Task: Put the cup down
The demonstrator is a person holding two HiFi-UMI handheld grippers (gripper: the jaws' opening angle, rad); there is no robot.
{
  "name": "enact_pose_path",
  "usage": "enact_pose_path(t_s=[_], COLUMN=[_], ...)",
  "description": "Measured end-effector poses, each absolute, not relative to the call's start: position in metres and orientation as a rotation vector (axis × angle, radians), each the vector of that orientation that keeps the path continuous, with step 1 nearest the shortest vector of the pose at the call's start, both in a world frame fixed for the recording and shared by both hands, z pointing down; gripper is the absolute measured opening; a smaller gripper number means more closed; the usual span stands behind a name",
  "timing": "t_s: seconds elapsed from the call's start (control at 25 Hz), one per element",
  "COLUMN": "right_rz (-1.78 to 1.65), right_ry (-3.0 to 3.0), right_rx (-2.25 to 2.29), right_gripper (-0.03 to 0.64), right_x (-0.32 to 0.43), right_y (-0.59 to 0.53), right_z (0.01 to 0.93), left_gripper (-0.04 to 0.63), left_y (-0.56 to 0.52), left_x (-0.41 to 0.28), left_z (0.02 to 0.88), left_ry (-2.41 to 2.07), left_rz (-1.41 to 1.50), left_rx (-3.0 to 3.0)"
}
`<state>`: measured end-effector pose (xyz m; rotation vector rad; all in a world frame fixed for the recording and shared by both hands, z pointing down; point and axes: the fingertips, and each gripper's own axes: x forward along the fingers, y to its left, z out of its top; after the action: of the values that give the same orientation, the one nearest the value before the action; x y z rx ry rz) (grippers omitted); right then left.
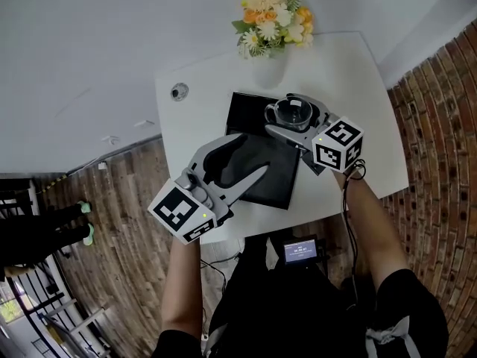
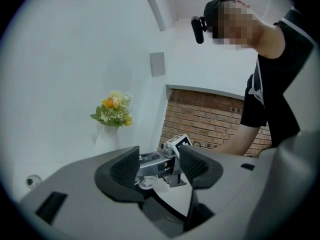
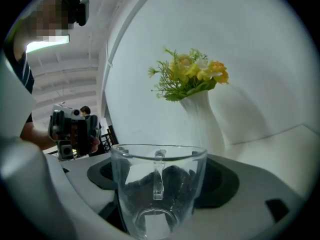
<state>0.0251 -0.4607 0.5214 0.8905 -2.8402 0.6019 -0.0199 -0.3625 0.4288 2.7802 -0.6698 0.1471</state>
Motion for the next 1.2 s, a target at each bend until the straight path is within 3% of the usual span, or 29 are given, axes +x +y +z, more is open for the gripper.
enact_pose_path(t_s=[1.2], right_rz=[0.107], right_ry=[-2.563], right_rx=[0.884], right_gripper=[0.426], right_x=[0.0], right_y=[-0.495], right_z=[0.594], left_gripper=[0.255], left_y=[-0.36], left_x=[-0.047], left_z=[0.439], left_ry=[-0.74], left_rz=[0.185], left_rx=[2.733])
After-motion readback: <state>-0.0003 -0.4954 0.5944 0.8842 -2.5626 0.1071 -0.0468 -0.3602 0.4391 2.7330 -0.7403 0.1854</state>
